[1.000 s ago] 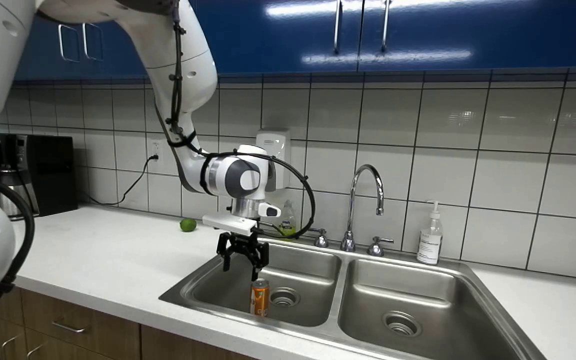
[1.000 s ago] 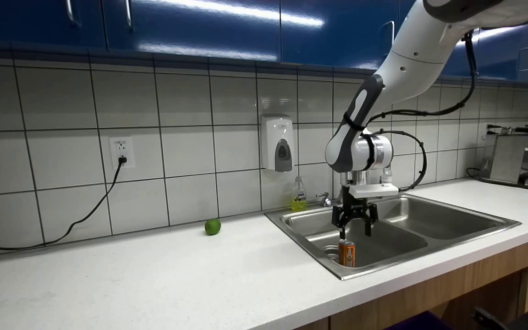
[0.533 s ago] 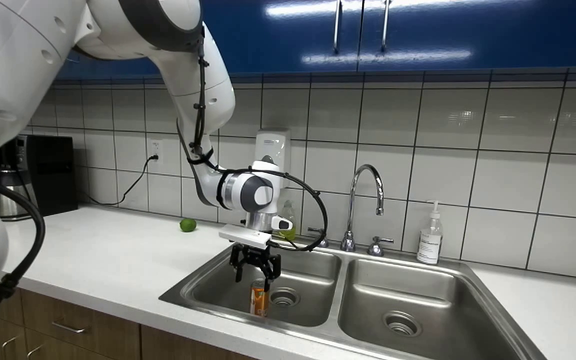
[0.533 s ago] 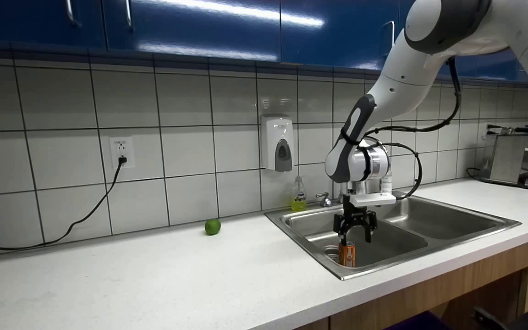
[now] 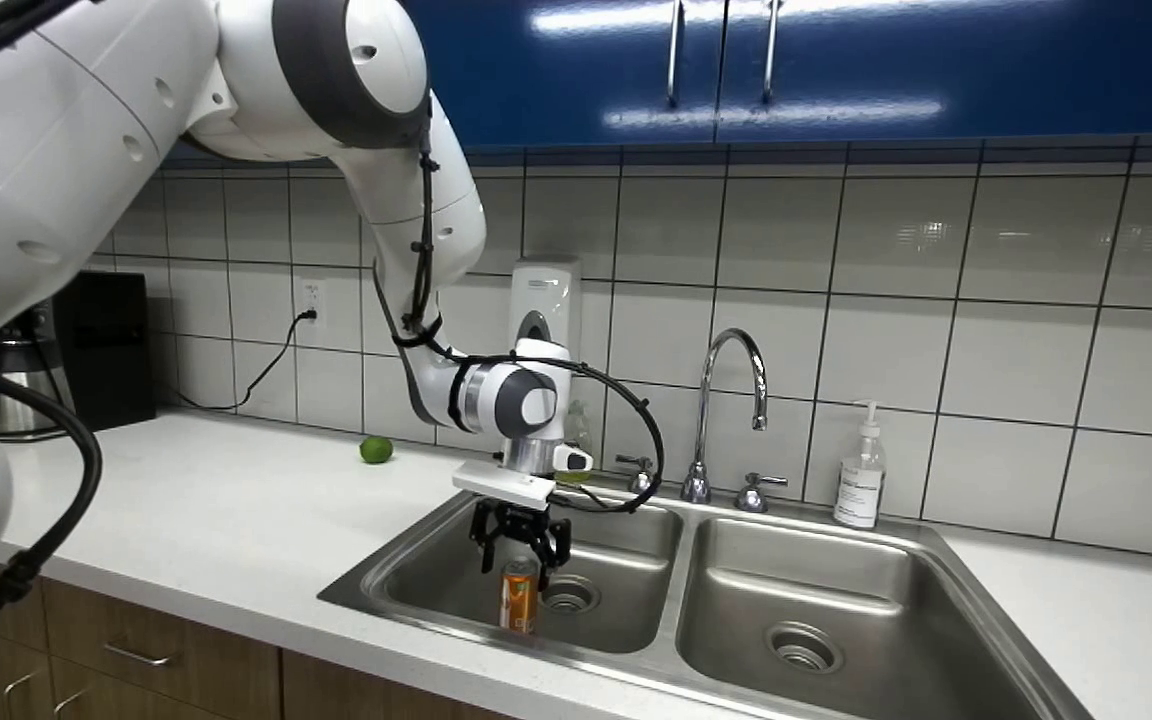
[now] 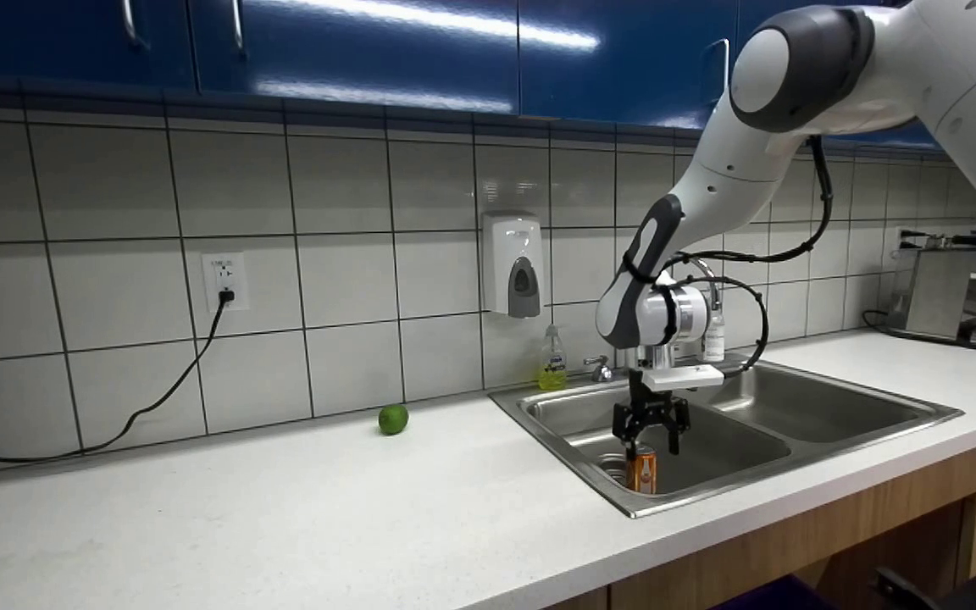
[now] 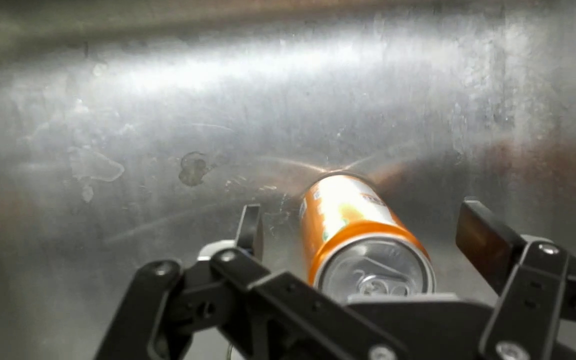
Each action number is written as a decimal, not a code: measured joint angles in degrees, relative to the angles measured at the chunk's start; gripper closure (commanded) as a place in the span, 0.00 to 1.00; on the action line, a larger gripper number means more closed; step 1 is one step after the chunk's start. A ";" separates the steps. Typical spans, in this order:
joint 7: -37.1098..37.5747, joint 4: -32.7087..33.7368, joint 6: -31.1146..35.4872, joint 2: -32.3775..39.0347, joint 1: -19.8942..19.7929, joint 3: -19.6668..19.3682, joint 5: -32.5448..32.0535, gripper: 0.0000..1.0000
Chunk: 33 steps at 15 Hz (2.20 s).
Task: Take the soda can out of the sink
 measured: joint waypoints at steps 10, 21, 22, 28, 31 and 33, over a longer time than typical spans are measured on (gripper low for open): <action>-0.42 6.57 -2.38 5.36 -0.10 1.00 0.00 0.00; -0.42 10.36 -5.40 7.80 -0.59 1.17 0.00 0.42; -0.42 10.51 -5.77 7.92 -0.70 1.17 0.00 0.51; -0.42 10.80 -6.37 8.09 -0.99 1.17 -0.01 0.62; -0.42 10.74 -6.48 8.00 -0.99 1.25 -0.01 0.62; -0.42 10.38 -6.86 7.42 -0.86 1.36 -0.01 0.62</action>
